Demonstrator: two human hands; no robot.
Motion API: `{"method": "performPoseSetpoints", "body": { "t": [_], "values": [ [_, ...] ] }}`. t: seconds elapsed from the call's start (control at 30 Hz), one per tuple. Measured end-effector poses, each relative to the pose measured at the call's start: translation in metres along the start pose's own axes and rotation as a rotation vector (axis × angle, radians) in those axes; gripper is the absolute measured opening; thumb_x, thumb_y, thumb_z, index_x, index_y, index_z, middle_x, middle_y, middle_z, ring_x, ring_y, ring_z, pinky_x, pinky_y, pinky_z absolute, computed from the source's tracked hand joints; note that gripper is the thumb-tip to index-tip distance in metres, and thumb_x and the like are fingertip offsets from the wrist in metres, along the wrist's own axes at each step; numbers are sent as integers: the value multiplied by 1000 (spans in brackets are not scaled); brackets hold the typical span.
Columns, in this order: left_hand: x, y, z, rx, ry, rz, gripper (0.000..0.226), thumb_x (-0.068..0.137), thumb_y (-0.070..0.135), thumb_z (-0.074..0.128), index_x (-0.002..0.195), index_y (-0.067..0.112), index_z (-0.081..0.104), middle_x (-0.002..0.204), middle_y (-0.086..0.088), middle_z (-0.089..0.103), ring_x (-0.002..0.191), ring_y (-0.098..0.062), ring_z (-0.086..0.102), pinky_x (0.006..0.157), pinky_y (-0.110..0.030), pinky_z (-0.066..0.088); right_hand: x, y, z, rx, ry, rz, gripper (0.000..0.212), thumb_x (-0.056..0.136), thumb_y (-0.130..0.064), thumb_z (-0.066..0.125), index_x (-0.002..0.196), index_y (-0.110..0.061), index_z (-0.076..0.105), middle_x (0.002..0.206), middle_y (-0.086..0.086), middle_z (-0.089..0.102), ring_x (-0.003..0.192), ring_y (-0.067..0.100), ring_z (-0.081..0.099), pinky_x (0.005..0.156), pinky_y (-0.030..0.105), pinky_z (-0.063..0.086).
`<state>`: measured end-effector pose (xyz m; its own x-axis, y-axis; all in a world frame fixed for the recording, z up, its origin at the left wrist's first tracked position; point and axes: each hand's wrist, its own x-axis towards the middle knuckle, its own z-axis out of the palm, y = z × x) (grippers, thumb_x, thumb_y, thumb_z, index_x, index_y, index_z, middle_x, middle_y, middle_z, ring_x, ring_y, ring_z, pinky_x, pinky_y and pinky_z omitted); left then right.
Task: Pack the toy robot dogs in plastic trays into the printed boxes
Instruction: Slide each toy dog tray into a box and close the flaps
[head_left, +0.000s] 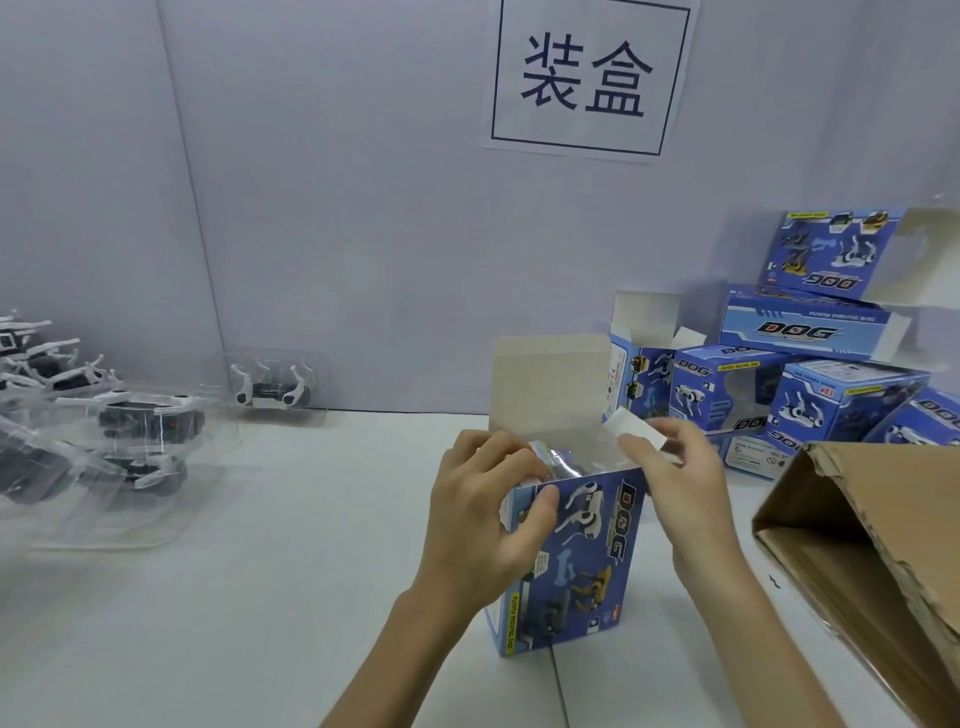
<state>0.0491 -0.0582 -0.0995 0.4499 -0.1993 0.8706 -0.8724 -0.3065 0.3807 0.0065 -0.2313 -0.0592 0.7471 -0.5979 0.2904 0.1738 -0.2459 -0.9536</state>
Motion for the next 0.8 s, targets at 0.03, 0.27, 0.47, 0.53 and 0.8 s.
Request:
{"method": "performPoseSetpoints", "body": {
  "t": [0.03, 0.27, 0.47, 0.53, 0.8],
  "values": [
    [0, 0, 0, -3, 4, 0, 23, 90, 38, 57, 87, 18, 66, 97, 12, 66, 95, -11, 52, 77, -28, 50, -2, 3, 2, 71, -31, 47, 11, 94, -20, 64, 96, -30, 59, 106, 2, 67, 87, 13, 65, 62, 25, 49],
    [3, -2, -4, -11, -41, -9, 24, 91, 41, 55, 88, 19, 66, 99, 16, 63, 98, -10, 50, 79, -18, 45, -5, 5, 15, 224, 3, 50, 20, 88, -9, 66, 89, -27, 59, 93, 9, 68, 72, 22, 66, 55, 31, 52],
    [-2, 6, 0, -42, -2, -4, 26, 90, 40, 57, 87, 16, 68, 99, 13, 65, 103, -7, 51, 81, -24, 49, -11, 4, 22, 410, 172, 102, 28, 81, 5, 61, 86, -23, 62, 98, 9, 69, 76, 24, 65, 54, 31, 52],
    [-4, 7, 0, -34, 0, 5, 26, 90, 39, 57, 86, 17, 70, 99, 12, 66, 103, -8, 51, 83, -22, 48, -16, 5, 26, 332, 243, 8, 32, 82, 5, 62, 85, -26, 61, 98, 4, 67, 88, 24, 65, 58, 32, 51],
    [-1, 1, -9, -41, 45, -27, 25, 88, 37, 59, 82, 17, 72, 95, 12, 69, 100, -8, 54, 82, -12, 45, -20, 17, 23, -60, 88, -457, 13, 98, -32, 46, 91, -29, 56, 94, -6, 61, 90, 21, 61, 70, 39, 53]
  ]
}}
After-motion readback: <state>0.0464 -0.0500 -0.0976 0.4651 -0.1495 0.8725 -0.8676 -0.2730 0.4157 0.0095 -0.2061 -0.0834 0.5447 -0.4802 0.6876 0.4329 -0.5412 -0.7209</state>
